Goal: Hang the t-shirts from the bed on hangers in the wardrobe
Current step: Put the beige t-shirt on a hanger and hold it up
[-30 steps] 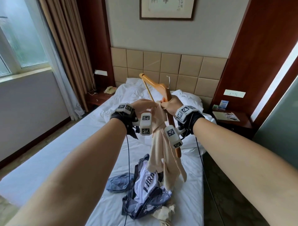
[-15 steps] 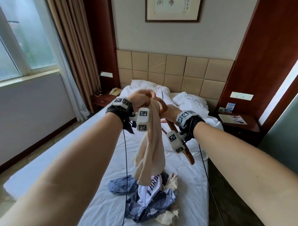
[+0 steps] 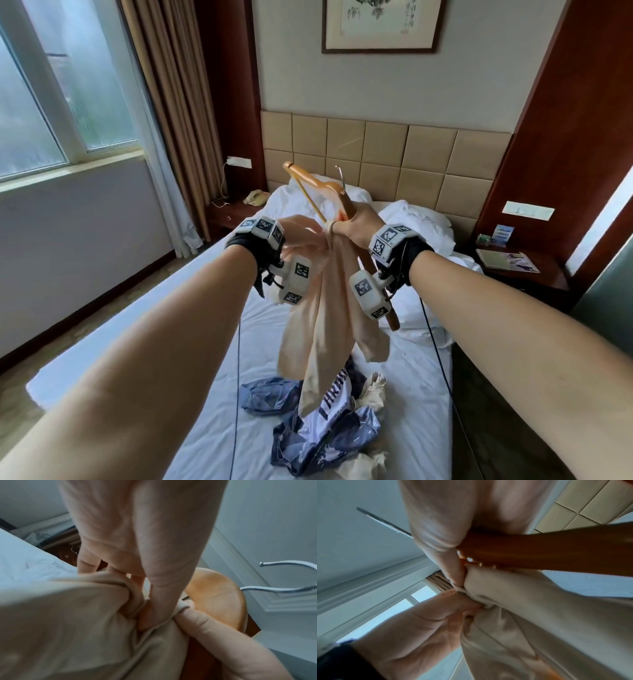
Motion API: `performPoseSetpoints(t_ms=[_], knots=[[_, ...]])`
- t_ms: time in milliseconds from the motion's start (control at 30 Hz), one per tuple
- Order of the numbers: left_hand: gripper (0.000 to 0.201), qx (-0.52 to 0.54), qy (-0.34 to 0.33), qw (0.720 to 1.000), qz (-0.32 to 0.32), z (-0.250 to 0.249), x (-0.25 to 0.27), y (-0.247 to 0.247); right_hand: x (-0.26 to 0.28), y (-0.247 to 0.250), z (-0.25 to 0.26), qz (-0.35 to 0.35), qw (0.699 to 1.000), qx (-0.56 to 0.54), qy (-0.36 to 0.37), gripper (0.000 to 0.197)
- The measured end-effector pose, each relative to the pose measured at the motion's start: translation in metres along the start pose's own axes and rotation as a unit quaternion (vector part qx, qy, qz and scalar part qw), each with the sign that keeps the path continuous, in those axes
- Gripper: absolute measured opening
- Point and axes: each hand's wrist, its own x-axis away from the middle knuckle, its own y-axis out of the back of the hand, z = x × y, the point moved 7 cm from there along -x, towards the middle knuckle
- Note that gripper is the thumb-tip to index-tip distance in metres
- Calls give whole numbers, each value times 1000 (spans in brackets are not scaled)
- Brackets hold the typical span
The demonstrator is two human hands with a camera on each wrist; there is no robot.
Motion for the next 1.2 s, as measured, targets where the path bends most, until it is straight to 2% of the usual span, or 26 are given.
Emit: performPoseSetpoints(t_ms=[67,167,233,333,400,500,567,667,767,833,900,933,1000,1067,1133,1200], knots=[[3,-9,-40,999,-29,-16,0,-2,2,-2,-1,27,999,-33,-10,23],[19,73,-56,995,-45,-19,-5,-2,7,3,-11,59,987,-135,-55,24],[22,127,-62,988,-64,-16,-5,2,12,7,-20,68,970,-211,-95,25],[14,195,-66,974,-97,-14,-3,9,18,8,-35,73,969,-201,-127,31],[14,230,-68,965,-103,-17,-1,11,22,3,-43,88,968,-194,-135,33],[19,249,-84,960,-96,-22,0,12,27,-5,-41,105,963,-213,-127,22],[14,251,-92,959,-97,-25,0,13,26,-7,-34,98,962,-227,-111,18],[8,251,-86,956,-124,-22,1,17,23,-8,-21,108,955,-264,-88,28],[7,241,-72,956,-150,-16,0,22,24,-9,-14,128,945,-285,-101,42],[5,243,-70,955,-152,-15,1,23,23,-9,-11,125,943,-290,-101,35],[8,224,-69,959,-157,-16,2,24,22,-6,-10,100,949,-283,-99,13],[13,204,-63,964,-159,-16,3,26,19,-4,-11,81,953,-274,-99,10],[23,147,-37,977,-150,-11,4,27,16,3,-12,49,961,-252,-101,21],[23,100,13,990,-102,-2,6,23,13,12,-13,25,966,-237,-102,25],[22,137,43,988,-52,4,6,16,11,20,-15,1,970,-217,-110,17],[28,228,39,972,-30,2,3,10,6,23,-18,-7,975,-194,-109,13]])
